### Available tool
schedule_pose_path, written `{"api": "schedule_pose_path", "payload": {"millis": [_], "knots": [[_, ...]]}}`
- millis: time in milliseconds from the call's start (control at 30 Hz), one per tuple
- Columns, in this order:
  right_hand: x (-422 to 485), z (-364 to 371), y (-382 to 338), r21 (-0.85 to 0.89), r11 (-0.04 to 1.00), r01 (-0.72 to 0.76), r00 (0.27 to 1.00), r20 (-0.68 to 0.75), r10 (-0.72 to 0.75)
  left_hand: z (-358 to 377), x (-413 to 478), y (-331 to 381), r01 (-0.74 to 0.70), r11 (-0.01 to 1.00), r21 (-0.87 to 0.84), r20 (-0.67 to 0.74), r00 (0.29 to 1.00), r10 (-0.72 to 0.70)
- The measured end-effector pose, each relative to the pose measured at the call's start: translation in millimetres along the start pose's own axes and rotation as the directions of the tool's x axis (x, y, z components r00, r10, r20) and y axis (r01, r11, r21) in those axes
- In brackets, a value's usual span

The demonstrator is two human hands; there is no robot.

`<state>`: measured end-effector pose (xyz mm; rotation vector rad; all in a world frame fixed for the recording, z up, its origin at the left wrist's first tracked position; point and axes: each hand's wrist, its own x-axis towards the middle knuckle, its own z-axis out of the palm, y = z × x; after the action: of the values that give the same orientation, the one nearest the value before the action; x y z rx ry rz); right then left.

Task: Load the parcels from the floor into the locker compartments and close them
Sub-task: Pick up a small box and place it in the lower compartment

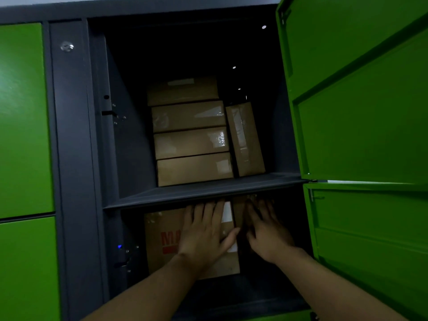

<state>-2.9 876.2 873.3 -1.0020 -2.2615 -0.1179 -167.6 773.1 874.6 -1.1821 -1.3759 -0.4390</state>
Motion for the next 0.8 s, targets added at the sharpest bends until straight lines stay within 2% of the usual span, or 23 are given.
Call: {"api": "schedule_pose_path", "payload": {"millis": [267, 500, 800], "knots": [[28, 11, -4, 0.053, 0.996, -0.074, 0.988, 0.143, 0.066, 11, -4, -3, -0.051, 0.999, -0.012, -0.106, 0.993, 0.050], [65, 26, 7, -0.024, 0.996, -0.089, 0.959, 0.266, 0.092, 13, 1, -13, -0.116, 0.992, 0.040, -0.158, 0.980, 0.121], [76, 54, 10, -0.067, 0.992, -0.107, 0.977, 0.179, 0.118, 15, -2, -11, -0.106, 0.993, 0.047, -0.157, 0.981, 0.113]]}}
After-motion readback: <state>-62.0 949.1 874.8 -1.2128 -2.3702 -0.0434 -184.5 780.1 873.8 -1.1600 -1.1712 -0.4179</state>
